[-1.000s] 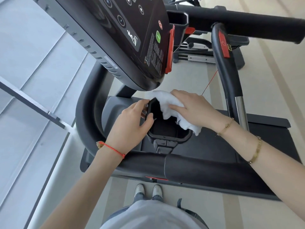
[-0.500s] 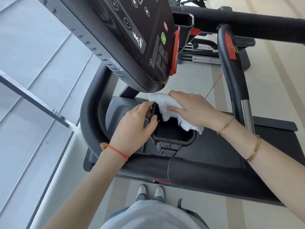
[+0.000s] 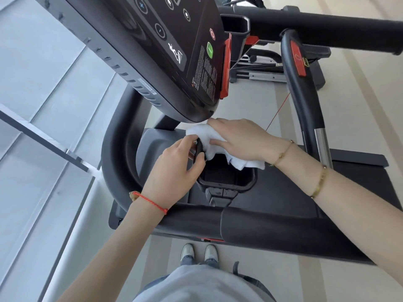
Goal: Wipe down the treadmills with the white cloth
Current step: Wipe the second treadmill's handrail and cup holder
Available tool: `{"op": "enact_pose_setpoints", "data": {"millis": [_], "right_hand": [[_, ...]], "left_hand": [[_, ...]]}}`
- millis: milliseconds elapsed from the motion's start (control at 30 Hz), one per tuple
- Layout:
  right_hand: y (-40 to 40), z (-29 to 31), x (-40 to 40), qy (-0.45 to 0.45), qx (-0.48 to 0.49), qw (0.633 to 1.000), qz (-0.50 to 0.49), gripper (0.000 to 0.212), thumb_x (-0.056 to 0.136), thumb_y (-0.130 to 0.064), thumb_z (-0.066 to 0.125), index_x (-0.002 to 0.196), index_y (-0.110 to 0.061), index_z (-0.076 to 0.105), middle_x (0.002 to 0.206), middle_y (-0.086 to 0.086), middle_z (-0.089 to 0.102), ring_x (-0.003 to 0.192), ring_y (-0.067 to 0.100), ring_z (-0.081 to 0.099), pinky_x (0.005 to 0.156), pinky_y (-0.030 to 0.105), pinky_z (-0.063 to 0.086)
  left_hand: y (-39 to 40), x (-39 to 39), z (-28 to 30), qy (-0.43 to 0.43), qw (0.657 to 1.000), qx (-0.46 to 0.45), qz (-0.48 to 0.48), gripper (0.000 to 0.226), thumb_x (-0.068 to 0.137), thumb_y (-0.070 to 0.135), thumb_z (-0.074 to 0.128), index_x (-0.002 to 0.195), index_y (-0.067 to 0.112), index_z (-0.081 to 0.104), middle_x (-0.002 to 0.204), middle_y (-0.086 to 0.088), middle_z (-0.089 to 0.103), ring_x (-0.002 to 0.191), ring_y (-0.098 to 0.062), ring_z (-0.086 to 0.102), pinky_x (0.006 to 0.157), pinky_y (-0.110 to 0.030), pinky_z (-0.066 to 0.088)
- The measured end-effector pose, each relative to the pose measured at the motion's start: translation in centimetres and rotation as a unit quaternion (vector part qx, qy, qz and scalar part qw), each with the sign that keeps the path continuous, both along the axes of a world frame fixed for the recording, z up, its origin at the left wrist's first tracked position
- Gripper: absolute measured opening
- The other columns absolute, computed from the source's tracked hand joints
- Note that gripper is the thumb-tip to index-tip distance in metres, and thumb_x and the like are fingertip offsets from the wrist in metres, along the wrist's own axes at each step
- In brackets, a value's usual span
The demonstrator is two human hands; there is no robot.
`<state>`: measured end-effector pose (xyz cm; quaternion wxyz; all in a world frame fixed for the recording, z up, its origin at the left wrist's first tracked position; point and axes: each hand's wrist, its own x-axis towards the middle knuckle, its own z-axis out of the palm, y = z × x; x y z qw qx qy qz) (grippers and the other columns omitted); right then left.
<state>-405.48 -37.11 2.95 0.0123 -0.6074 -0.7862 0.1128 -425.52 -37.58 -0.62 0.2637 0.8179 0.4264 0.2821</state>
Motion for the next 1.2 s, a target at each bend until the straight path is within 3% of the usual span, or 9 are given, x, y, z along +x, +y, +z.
{"op": "enact_pose_setpoints", "data": {"millis": [133,267,333,400,533,667,800,1100,1200], "right_hand": [[-0.9,-0.5,0.4,0.03,0.025,0.999,-0.038,0.022,0.1,-0.042,0.04,0.11,-0.023,0.044,0.095,-0.007,0.056,0.078,0.023,0.054,0.065,0.035,0.033],[-3.7,-0.2,1.7,0.152,-0.023,0.973,-0.173,0.016,0.099,-0.039,0.045,0.099,-0.025,0.038,0.074,-0.008,0.049,0.065,0.015,0.048,0.055,0.029,0.029],[-5.7,0.0,1.5,0.23,-0.072,0.939,-0.245,0.017,0.1,-0.036,0.044,0.107,-0.024,0.034,0.08,0.0,0.055,0.069,0.02,0.056,0.054,0.033,0.039],[-7.9,-0.3,0.6,0.296,-0.11,0.899,-0.302,0.025,0.099,-0.035,0.044,0.112,-0.023,0.027,0.093,0.008,0.059,0.08,0.024,0.061,0.066,0.041,0.051],[-9.1,-0.7,-0.9,0.348,-0.109,0.855,-0.368,0.035,0.1,-0.035,0.046,0.121,-0.015,0.027,0.107,0.006,0.056,0.089,0.016,0.058,0.073,0.034,0.049],[-6.3,0.9,-0.2,0.349,-0.103,0.862,-0.353,0.042,0.1,-0.036,0.046,0.129,-0.006,0.038,0.118,0.013,0.058,0.105,0.028,0.059,0.094,0.049,0.049],[-6.6,1.5,0.0,0.357,-0.105,0.866,-0.335,0.04,0.1,-0.038,0.045,0.128,-0.01,0.042,0.115,0.01,0.059,0.105,0.026,0.06,0.095,0.049,0.049],[-8.5,-0.4,-1.0,0.32,-0.099,0.863,-0.377,0.032,0.1,-0.035,0.046,0.113,-0.01,0.03,0.093,0.005,0.054,0.079,0.017,0.055,0.067,0.033,0.046],[-6.6,0.3,-0.6,0.318,-0.072,0.871,-0.367,0.034,0.101,-0.033,0.045,0.119,-0.006,0.036,0.098,0.007,0.055,0.079,0.016,0.054,0.063,0.029,0.043]], "left_hand": [[0.1,0.0,0.0,0.002,1.0,0.002,-0.001,0.033,0.089,0.036,0.051,0.121,0.026,0.052,0.099,0.007,0.065,0.084,-0.011,0.063,0.077,-0.041,0.056],[0.2,-0.1,0.0,0.0,1.0,-0.002,-0.007,0.041,0.09,0.039,0.049,0.128,0.027,0.052,0.097,0.018,0.058,0.089,0.001,0.057,0.082,-0.028,0.053],[0.3,-0.1,-0.2,0.001,1.0,-0.001,-0.01,0.039,0.091,0.039,0.049,0.128,0.026,0.053,0.097,0.017,0.058,0.088,0.0,0.058,0.081,-0.024,0.051],[0.4,-0.1,-0.3,0.002,1.0,-0.002,-0.011,0.038,0.092,0.038,0.049,0.127,0.025,0.053,0.099,0.015,0.06,0.088,-0.002,0.059,0.081,-0.021,0.049],[0.5,-0.1,-0.3,0.009,1.0,-0.004,-0.015,0.042,0.091,0.038,0.048,0.129,0.02,0.054,0.103,0.009,0.065,0.089,-0.007,0.062,0.081,-0.022,0.049],[0.6,-0.1,-0.3,0.018,1.0,0.006,-0.015,0.042,0.091,0.036,0.05,0.129,0.018,0.055,0.104,0.006,0.066,0.088,-0.008,0.062,0.081,-0.025,0.049],[0.5,0.0,-0.3,0.019,1.0,0.018,-0.013,0.036,0.092,0.03,0.054,0.127,0.018,0.056,0.101,0.005,0.066,0.084,-0.005,0.059,0.077,-0.02,0.045],[0.5,0.1,-0.4,0.018,0.999,0.031,-0.014,0.033,0.093,0.029,0.055,0.126,0.019,0.055,0.096,0.01,0.061,0.08,-0.003,0.056,0.075,-0.023,0.047],[0.5,0.1,-0.3,0.017,0.999,0.031,-0.012,0.035,0.093,0.028,0.055,0.126,0.018,0.055,0.095,0.01,0.06,0.081,-0.006,0.058,0.077,-0.028,0.051]]}}
